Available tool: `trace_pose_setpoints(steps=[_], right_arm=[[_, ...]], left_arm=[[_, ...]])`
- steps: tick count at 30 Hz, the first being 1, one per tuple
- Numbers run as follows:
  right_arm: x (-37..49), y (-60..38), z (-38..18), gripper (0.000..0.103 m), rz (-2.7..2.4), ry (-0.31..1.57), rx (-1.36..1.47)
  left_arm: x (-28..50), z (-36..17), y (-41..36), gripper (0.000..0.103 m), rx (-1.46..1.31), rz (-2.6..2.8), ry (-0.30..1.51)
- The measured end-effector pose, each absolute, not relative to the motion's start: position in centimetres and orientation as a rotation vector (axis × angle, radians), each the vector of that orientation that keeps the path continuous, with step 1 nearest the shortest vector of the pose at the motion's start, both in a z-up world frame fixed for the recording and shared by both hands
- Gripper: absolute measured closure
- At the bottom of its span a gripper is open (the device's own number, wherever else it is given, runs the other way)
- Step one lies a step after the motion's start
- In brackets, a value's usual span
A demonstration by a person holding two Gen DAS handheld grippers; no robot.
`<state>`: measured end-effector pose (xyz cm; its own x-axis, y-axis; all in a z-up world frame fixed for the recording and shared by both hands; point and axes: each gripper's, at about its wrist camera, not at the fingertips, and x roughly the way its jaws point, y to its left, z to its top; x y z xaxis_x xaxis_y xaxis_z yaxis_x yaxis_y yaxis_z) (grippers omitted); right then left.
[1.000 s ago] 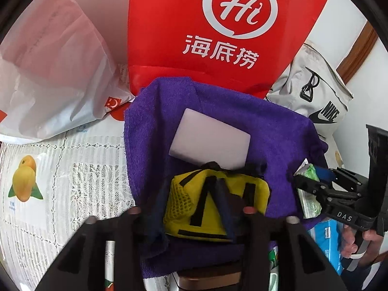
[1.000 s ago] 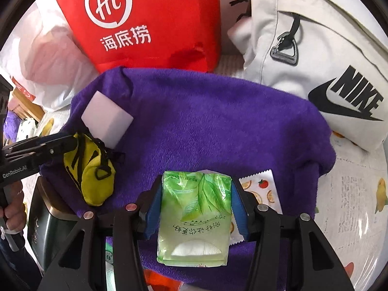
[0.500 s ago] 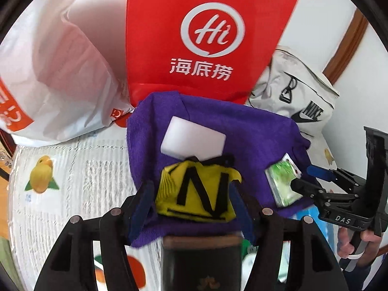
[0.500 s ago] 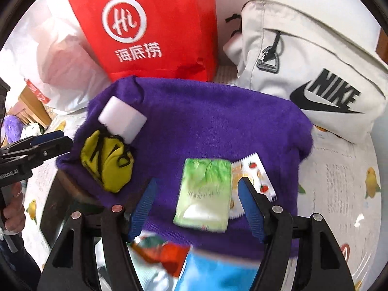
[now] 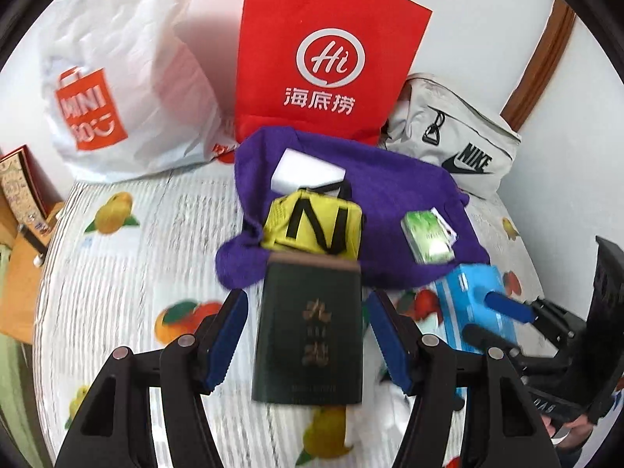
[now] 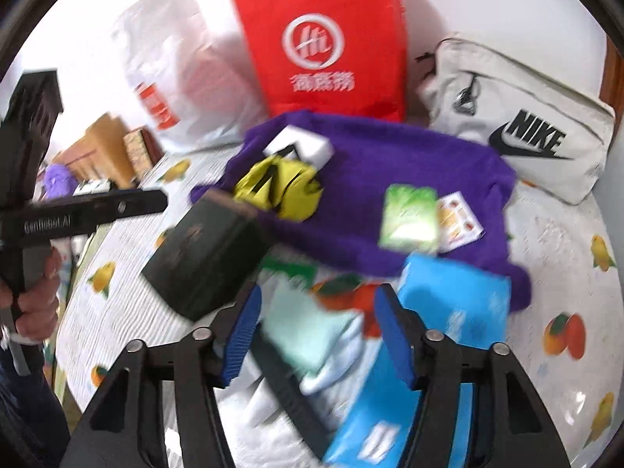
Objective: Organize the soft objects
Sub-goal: 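Move the right tool toward the white gloves while the left tool returns to the pile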
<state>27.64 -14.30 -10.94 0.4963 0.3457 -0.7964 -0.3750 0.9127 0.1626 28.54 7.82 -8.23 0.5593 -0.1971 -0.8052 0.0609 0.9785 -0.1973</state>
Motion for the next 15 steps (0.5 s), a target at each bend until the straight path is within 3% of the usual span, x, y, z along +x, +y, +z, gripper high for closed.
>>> trace_pose_setpoints(steps=[9,15], right_arm=[[23.2,-11.6,-13.7,0.065,0.495,0.981,-0.137],[22.9,-9.9,-15.5,0.065,0.499,1.015,-0.230]], left_arm=[[24.3,-8.8,8.7,0.041,-0.186,-0.169,0.960],[22.8,-9.7,9.1,0.041,-0.209,-0.185,0.971]])
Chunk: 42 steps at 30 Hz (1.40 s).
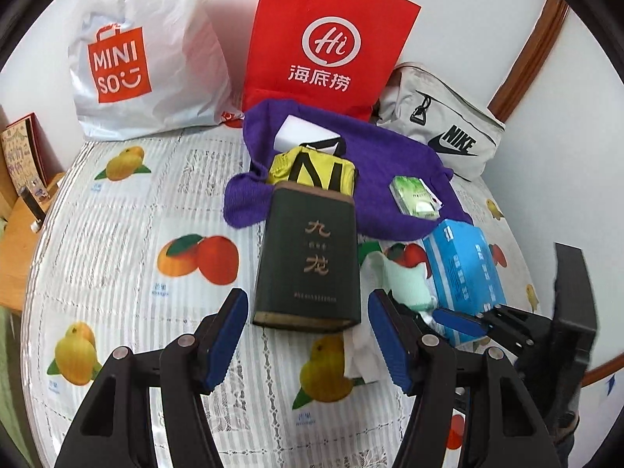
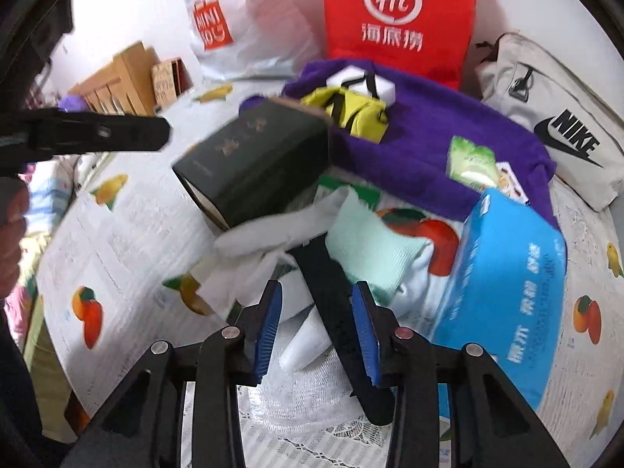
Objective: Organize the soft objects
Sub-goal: 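Move the right tool toward the white gloves while the left tool returns to the pile, then grasp a white glove from the pile with the left tool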
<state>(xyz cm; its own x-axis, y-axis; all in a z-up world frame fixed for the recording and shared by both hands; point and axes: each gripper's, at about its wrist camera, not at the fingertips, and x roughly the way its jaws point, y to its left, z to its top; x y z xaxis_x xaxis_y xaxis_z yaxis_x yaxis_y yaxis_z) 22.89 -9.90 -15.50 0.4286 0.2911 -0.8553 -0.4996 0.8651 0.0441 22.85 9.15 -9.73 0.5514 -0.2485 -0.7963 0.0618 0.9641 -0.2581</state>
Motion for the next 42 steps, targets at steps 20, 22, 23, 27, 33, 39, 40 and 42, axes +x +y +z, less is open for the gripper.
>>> trace_pose_setpoints(steps=[20,22,23,27,33,39,40,42], right_arm=[[23.2,-10.1,-15.7,0.099,0.451,1.037,-0.218],[23.5,-10.4,-16.4,0.099,0.439,1.055,-0.210],[23.6,-10.5,-16.5,0.099,0.447,1.064,-0.199],[23.8,-10.1,-17.1,0.094,0.452,1.086,-0.204],[23.5,-9.7,-16.7,0.097,0.399,1.051,-0.272],[23.5,-10.1,-16.7,0.097,0.412,1.064,-0.271],[23.5,-10.1,-16.8,0.097,0.407,1.068,-0.271],[23.7,-10.4,-16.7,0.097,0.377,1.061,-0.275]], left_arm=[[21.5,-10.5,11.1,0.041,-0.299,-0.197,0.982],[21.3,-10.5,10.9,0.041,-0.298,-0.203,0.981],[21.0,-10.5,10.8,0.041,-0.295,-0.205,0.980],[20.6,-10.6,10.8,0.041,-0.294,-0.198,0.987],[20.4,-10.8,10.8,0.041,-0.285,-0.193,1.002],[20.6,-11.3,10.3,0.041,-0.287,-0.205,1.013],[20.6,-11.3,10.2,0.041,-0.285,-0.207,1.014],[20.6,-11.3,10.0,0.041,-0.282,-0.208,1.015]])
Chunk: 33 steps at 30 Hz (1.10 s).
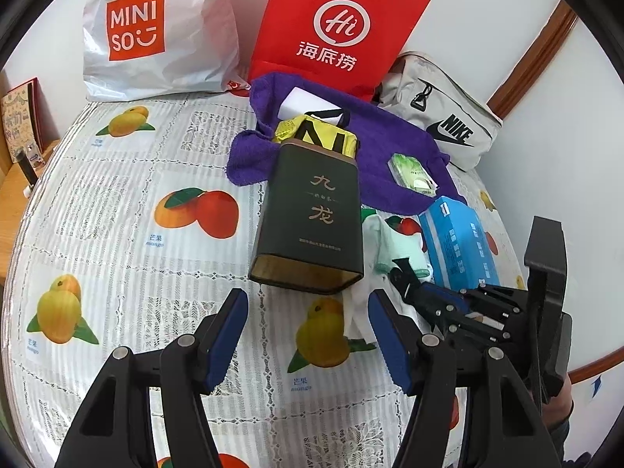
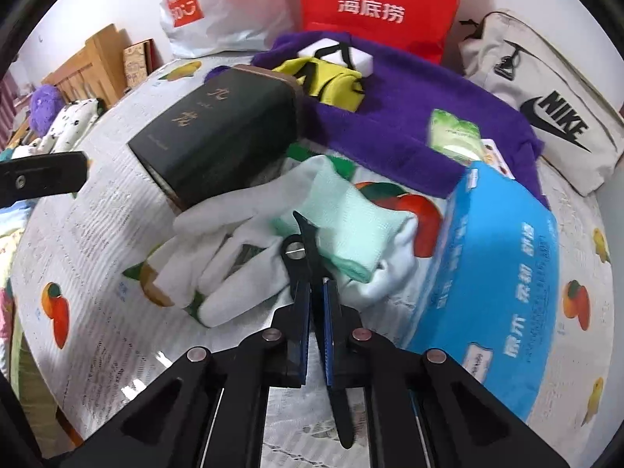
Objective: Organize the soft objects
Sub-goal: 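Grasp a white glove from the pile with the left tool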
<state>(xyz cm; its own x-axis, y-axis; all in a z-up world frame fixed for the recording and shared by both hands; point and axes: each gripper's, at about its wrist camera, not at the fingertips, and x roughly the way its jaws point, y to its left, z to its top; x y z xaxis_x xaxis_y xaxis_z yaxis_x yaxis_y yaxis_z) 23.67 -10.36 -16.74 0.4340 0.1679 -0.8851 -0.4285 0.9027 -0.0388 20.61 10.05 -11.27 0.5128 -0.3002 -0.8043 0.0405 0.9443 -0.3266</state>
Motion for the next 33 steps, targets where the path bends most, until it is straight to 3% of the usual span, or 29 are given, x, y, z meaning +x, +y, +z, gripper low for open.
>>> trace_pose_setpoints(steps=[12,33], right_arm=[[24.3,-10.7,-17.4,0.100,0.381,1.082,-0.250],[19.2,-17.7,-11.2,0.100,0.353,0.948,-0.065]], left_arm=[[20.9,-12.3,10.3,0.041,-0.294,-0.211,1.037],[23.0,-16.2,1.8,0.041,-0.122,-0.290,1.079]])
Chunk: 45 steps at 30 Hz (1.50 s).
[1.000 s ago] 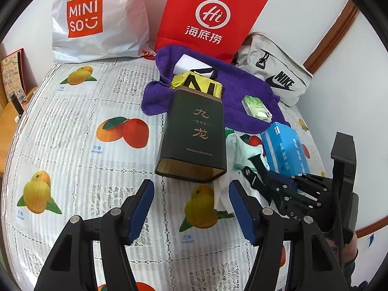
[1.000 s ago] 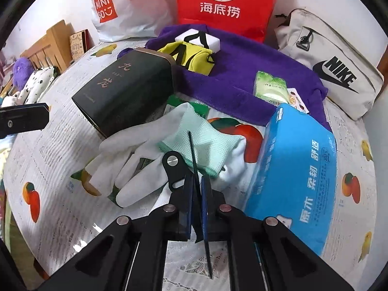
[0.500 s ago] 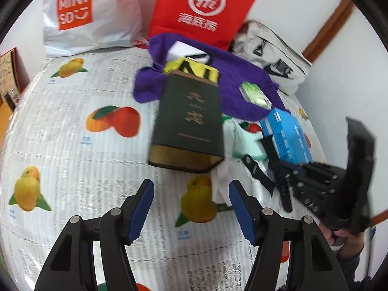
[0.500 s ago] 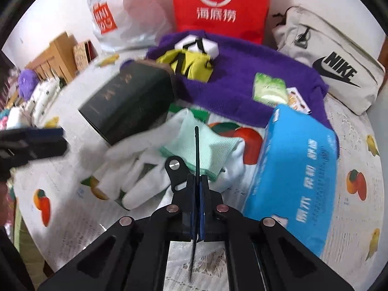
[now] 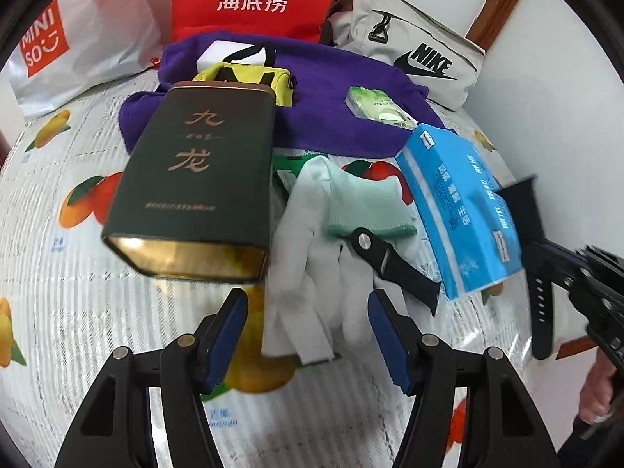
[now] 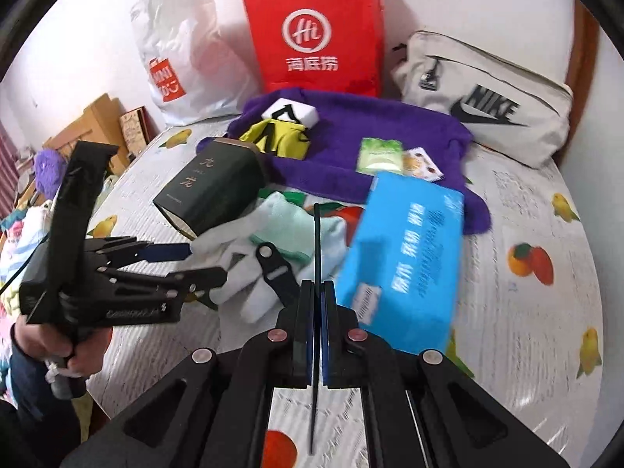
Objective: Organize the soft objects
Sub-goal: 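Grasp a white glove from the pile with the left tool, then lift the white glove with the left tool and carry it toward the purple towel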
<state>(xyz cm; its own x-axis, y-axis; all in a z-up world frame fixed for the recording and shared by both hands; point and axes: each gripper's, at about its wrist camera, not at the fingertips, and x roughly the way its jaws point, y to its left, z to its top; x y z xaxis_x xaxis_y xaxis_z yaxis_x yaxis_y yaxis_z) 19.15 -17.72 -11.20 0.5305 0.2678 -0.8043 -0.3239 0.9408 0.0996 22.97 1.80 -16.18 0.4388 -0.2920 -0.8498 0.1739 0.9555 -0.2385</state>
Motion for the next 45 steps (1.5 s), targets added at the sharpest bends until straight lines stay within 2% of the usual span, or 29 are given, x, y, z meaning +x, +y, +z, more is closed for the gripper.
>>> trace_pose_setpoints(steps=[2,4,9,16,22,27,28,29,39,40,43,45], right_arm=[[18.9,-18.6,-11.5,0.100,0.339,0.957,-0.044],[18.7,-19.4,-11.9,0.100,0.326,0.968,-0.026],[18.6,-21.0,-12.8,0.100,0.299,0.980,0.017],[18.4,-21.6,-13.1,0.100,0.309,0.978,0.042],[18.0,-21.3,-13.2,0.100,0.336,0.977,0.056],[17.5,-20.6,-13.3,0.100,0.360,0.978,0.047],[17.4,-20.5,-13.4,0.100,0.365,0.980,0.045],[17.3,-20.4,-13.4,0.100,0.365,0.980,0.043],[16.8,-20.4,-13.5,0.100,0.369,0.988,0.046],[16.8,-20.4,-13.5,0.100,0.367,0.989,0.045],[16.8,-20.4,-13.5,0.100,0.366,0.990,0.046],[16.8,-20.4,-13.5,0.100,0.368,0.984,0.044]], left_arm=[[23.2,-16.5,1.7,0.042,-0.137,-0.295,1.084],[23.4,-16.9,1.5,0.060,-0.140,-0.305,1.101],[23.0,-17.3,1.8,0.079,-0.144,-0.313,1.108],[21.6,-16.6,2.8,0.086,-0.121,-0.293,1.112],[20.3,-16.9,3.5,0.084,-0.112,-0.278,1.150],[19.4,-17.5,4.0,0.059,-0.126,-0.252,1.173],[19.2,-17.4,4.0,0.048,-0.103,-0.241,1.173],[19.1,-17.4,4.0,0.046,-0.090,-0.232,1.169],[18.7,-16.7,4.9,0.046,-0.149,-0.248,1.122],[18.9,-16.6,5.0,0.049,-0.155,-0.247,1.116],[19.7,-17.0,4.7,0.076,-0.151,-0.247,1.125],[20.1,-17.5,4.5,0.083,-0.168,-0.269,1.139]])
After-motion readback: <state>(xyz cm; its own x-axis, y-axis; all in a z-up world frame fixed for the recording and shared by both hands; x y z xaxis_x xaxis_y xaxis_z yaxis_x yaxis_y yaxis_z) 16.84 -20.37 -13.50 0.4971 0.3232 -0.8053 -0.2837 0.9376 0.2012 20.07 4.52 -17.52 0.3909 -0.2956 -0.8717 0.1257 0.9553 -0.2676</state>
